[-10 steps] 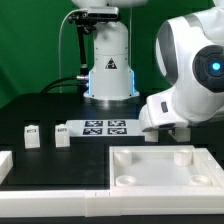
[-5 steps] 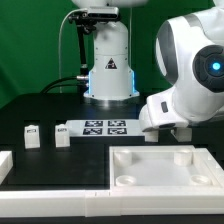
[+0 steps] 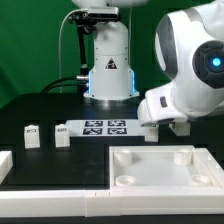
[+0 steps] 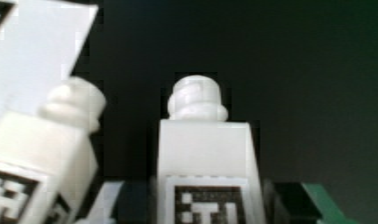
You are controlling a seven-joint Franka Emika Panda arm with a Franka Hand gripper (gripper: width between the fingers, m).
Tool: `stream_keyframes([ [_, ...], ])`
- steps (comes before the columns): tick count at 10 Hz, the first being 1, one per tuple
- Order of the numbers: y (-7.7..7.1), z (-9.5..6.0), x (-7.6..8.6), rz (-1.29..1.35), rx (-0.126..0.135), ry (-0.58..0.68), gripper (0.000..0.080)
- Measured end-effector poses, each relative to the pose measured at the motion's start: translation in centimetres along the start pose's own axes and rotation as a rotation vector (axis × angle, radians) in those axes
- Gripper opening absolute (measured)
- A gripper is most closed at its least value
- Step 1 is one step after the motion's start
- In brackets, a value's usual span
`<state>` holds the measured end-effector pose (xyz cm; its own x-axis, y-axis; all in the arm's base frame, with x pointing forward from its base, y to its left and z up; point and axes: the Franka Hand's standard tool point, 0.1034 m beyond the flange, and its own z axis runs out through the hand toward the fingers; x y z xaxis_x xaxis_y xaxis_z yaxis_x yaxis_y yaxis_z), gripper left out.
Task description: Assemble one leg
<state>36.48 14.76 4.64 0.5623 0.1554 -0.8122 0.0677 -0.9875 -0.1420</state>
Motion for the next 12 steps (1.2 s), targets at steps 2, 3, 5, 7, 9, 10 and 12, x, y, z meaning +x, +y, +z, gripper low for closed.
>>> stream_keyframes([
  [2,-0.1,-2.5,-2.4,-0.004,-0.007,-0.036,0.0287],
  [3,0.0,-3.4,-2.3,-0.008,-0.003,-0.017,0.0287],
  [5,0.0,-3.1,-1.7,-0.007,-0.005,0.026,0.0287],
  [7,0.1,-4.0,-0.6,-0.001,-0.01,0.194,0.0287],
  [9,0.4,-4.3,-0.4,0.006,-0.025,0.375,0.0287],
  [10,0.8,-4.8,-0.3,0.009,-0.034,0.495,0.0287],
  [12,2.2,-7.1,-1.0,0.008,-0.045,0.643,0.0287],
])
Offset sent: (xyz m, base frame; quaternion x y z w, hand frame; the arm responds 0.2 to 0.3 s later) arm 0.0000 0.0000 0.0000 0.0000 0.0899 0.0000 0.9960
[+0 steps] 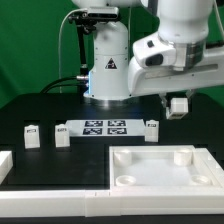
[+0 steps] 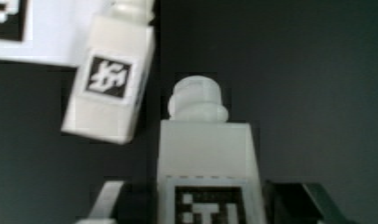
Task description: Assemble one leg
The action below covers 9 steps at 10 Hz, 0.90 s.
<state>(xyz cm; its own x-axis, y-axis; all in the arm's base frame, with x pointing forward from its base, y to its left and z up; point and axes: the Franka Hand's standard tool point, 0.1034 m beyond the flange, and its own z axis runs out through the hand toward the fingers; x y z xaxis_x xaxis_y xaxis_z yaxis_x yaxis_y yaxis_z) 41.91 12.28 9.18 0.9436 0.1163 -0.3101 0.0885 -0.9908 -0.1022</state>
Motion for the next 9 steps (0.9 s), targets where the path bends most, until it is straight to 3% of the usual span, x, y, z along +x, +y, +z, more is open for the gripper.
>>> stream_keyframes([
  [3,1.5,-3.4,2.4,-0.016,-0.013,0.278,0.0287],
  [4,1.4,-3.2,2.8,-0.025,-0.021,0.401,0.0287],
  [6,1.6,-2.6,2.3,-0.031,-0.029,0.499,0.0287],
  [8,1.6,-0.9,2.3,-0.109,-0.04,0.468,0.0287],
  [9,1.3,-1.0,3.8,-0.126,-0.036,0.473,0.0287],
])
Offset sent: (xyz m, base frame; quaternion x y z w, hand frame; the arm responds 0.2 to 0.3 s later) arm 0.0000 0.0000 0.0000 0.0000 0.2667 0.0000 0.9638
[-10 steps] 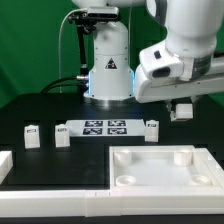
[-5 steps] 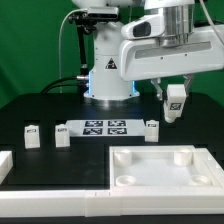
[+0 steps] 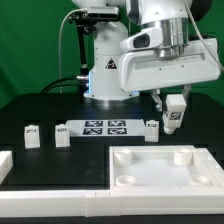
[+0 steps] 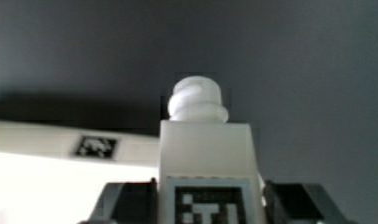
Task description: Assemble one leg
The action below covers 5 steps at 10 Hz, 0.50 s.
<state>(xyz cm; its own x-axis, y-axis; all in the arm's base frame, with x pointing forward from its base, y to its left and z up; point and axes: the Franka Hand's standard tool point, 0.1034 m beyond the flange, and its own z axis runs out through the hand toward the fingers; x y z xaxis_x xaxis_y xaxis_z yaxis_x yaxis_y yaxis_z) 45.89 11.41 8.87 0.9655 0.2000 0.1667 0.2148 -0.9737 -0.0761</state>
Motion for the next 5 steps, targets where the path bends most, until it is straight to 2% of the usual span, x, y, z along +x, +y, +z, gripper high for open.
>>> stream_keyframes([
  [5,-0.9,0.1,6.7,-0.033,0.026,0.051,0.0287],
])
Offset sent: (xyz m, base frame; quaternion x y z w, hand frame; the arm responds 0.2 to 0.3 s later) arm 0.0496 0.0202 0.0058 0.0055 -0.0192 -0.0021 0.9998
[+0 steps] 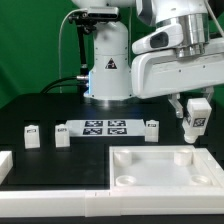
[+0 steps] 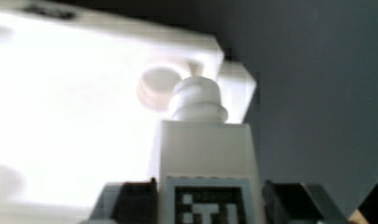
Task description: Assemble one leg
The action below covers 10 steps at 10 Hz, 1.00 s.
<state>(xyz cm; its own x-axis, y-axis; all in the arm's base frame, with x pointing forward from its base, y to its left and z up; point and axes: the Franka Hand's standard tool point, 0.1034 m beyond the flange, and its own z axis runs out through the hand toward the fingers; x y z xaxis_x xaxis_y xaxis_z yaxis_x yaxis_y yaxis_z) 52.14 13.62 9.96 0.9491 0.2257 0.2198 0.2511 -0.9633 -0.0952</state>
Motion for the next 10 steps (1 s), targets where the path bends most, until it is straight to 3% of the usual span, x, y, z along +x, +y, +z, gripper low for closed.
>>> stream_keyframes([
  [2,0.1,0.1,0.0,0.0,-0.004,0.019,0.0287],
  [3,0.4,-0.1,0.4,0.0,-0.014,0.075,0.0287],
  [5,2.1,-0.5,0.4,-0.006,-0.067,0.298,0.0287],
  [6,2.4,0.2,0.0,-0.004,-0.063,0.265,0.0287],
  [8,3.9,0.8,3.5,-0.028,-0.064,0.274,0.0287],
  [10,4.3,1.3,4.8,-0.025,-0.062,0.283,0.0287],
])
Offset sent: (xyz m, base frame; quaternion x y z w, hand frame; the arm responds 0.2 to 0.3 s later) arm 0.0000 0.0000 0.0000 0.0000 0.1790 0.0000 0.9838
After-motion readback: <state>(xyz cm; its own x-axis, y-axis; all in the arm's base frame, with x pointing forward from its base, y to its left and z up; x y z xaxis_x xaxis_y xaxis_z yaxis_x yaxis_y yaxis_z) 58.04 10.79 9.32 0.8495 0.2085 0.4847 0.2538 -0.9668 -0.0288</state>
